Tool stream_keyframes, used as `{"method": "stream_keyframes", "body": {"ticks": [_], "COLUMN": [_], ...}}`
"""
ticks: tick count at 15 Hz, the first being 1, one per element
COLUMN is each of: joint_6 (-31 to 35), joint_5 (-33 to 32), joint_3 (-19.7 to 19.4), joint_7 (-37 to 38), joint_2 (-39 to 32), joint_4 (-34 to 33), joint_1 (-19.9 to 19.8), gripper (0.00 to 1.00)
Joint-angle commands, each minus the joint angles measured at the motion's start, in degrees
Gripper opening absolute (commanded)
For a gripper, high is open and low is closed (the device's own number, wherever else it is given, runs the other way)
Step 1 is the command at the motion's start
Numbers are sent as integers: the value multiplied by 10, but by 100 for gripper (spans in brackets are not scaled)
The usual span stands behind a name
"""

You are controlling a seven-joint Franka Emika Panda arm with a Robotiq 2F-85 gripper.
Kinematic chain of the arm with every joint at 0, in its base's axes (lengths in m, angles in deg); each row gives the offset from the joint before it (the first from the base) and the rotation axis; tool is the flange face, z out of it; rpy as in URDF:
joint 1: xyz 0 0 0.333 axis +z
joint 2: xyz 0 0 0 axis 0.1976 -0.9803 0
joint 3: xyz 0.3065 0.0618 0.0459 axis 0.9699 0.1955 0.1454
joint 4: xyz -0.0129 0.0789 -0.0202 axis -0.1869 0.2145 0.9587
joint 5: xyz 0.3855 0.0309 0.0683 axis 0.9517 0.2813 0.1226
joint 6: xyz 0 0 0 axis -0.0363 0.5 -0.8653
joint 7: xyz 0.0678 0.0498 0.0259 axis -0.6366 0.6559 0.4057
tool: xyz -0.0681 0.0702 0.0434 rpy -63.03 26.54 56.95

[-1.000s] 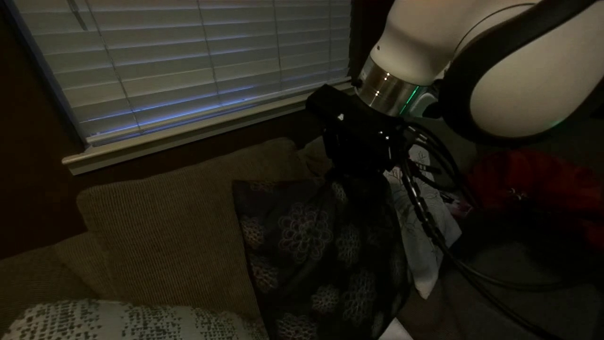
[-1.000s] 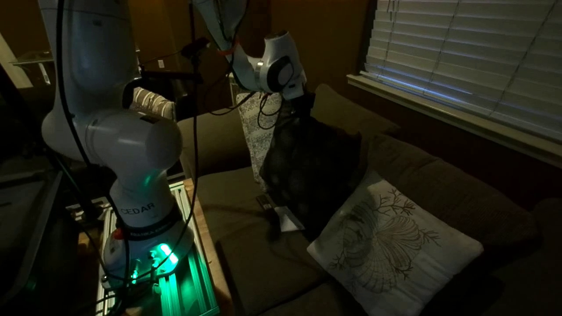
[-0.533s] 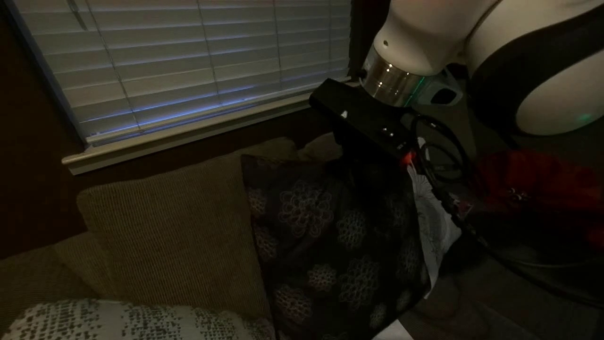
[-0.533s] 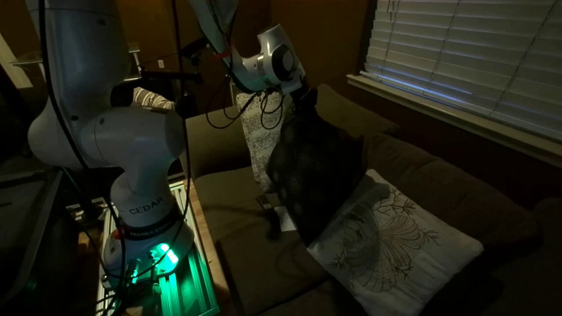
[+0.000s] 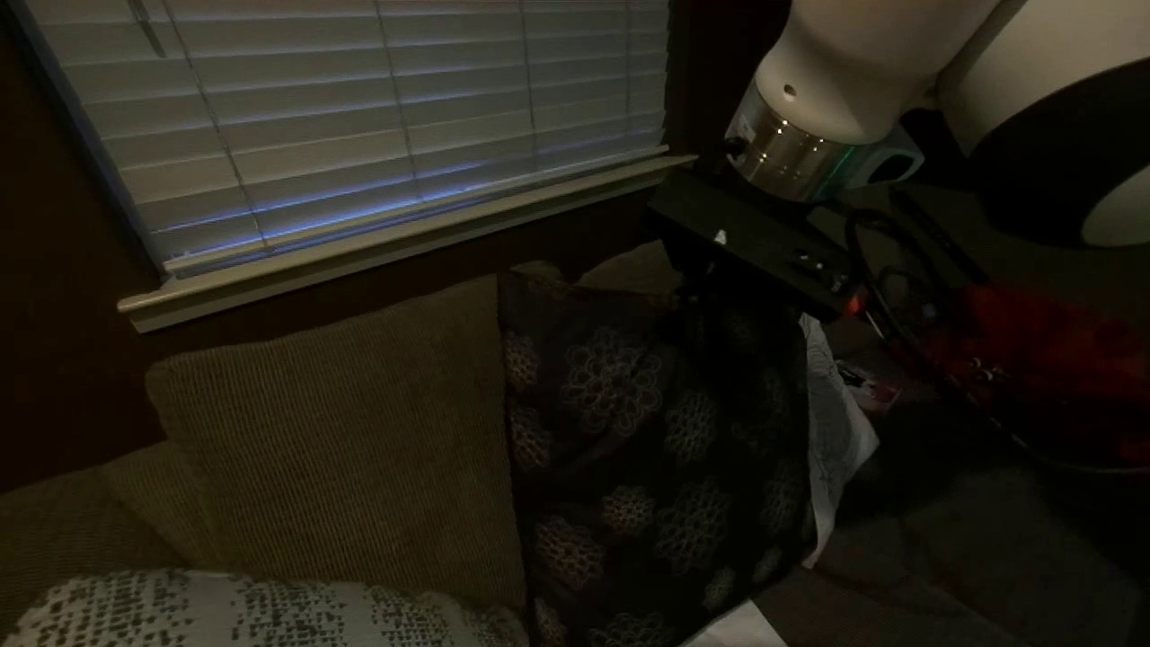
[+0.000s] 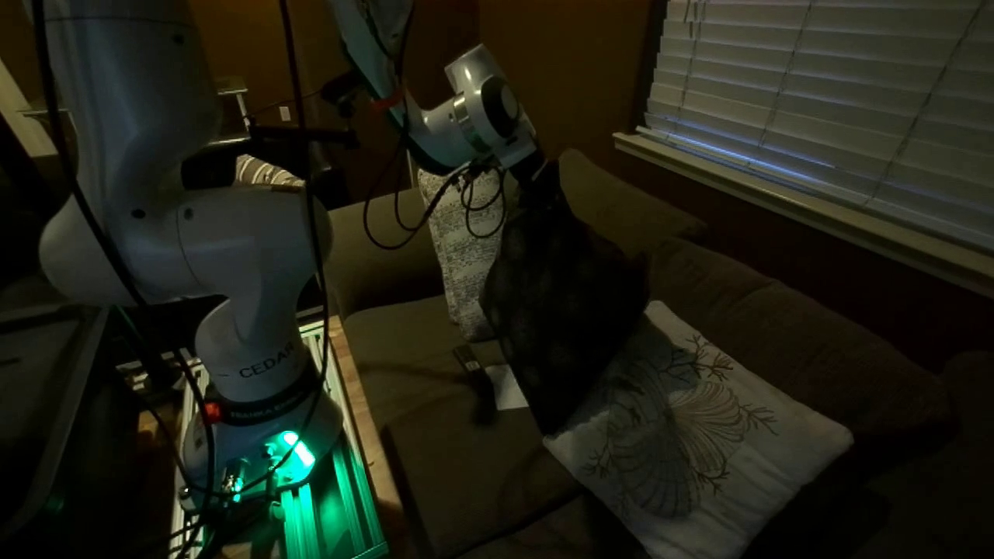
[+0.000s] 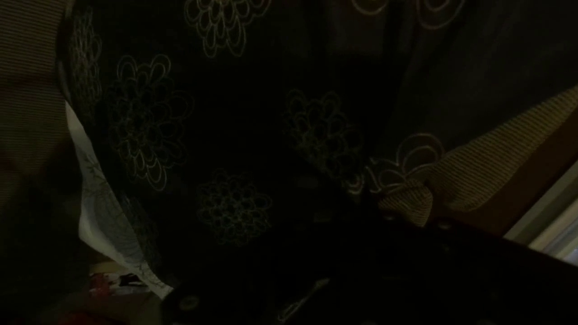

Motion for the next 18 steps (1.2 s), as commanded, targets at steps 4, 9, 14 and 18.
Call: {"method": "stream_keyframes", "body": {"ticks": [4, 9, 14, 18], "joint_6": [-71, -98, -95, -89], "joint_5": [-113, -184, -234, -199], "joint_3": [-129, -198, -244, -227], "joint_7": [35, -24, -102, -79], "joint_2": [68, 106, 146, 103], "joint_4": [16, 40, 57, 85], "joint_1": [121, 170, 178, 166], "gripper": [1, 1, 1, 4]}}
